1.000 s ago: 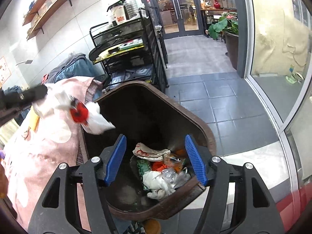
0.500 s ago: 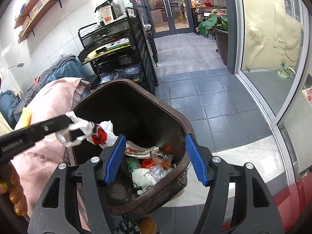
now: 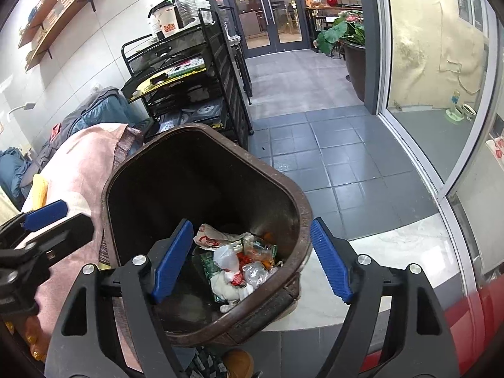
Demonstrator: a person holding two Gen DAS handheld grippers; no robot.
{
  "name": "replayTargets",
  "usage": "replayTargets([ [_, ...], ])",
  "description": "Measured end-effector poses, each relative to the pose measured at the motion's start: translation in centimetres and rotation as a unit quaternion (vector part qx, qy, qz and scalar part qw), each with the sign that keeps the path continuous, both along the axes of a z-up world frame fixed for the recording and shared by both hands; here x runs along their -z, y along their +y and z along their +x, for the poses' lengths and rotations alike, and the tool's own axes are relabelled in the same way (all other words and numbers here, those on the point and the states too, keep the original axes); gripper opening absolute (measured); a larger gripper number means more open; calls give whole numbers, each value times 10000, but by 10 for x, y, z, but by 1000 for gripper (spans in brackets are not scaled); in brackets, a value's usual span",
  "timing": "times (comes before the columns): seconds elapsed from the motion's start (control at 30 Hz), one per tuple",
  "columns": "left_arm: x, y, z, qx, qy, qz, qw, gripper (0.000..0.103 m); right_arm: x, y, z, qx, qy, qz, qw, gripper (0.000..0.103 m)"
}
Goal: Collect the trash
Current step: 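Move both tools back over the table toward the paper and foam net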
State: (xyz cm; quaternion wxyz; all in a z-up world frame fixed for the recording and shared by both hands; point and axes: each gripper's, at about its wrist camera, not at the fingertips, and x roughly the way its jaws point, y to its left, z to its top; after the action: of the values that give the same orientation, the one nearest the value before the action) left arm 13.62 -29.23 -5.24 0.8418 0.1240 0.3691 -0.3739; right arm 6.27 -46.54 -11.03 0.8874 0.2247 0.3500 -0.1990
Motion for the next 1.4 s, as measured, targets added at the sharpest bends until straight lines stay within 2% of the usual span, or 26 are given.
replayTargets([
  [0.17,-16,24,-6,-191,-200,-222,9994,96,0,12,10,-158,19,24,9999,76],
  [0.47,-34,65,-13,-582,-541,-420,9960,97,-14,45,27,-577,-99,37,9983,77],
  [0.73,-47,124,-13,-1359,-1029,-354,9847,97,-36,88,47,-1230,-314,143,9918,77],
  [1.0,-45,191,-2,-2174,-1049,-271,9700,97,-60,146,77,-2101,-561,277,9757,77],
  [1.23,-44,247,8,-2631,-1098,-43,9585,97,-81,202,102,-2961,-682,320,9522,77],
  [1.4,-45,280,17,-2836,-1129,111,9522,97,-92,239,121,-3353,-665,271,9394,77],
])
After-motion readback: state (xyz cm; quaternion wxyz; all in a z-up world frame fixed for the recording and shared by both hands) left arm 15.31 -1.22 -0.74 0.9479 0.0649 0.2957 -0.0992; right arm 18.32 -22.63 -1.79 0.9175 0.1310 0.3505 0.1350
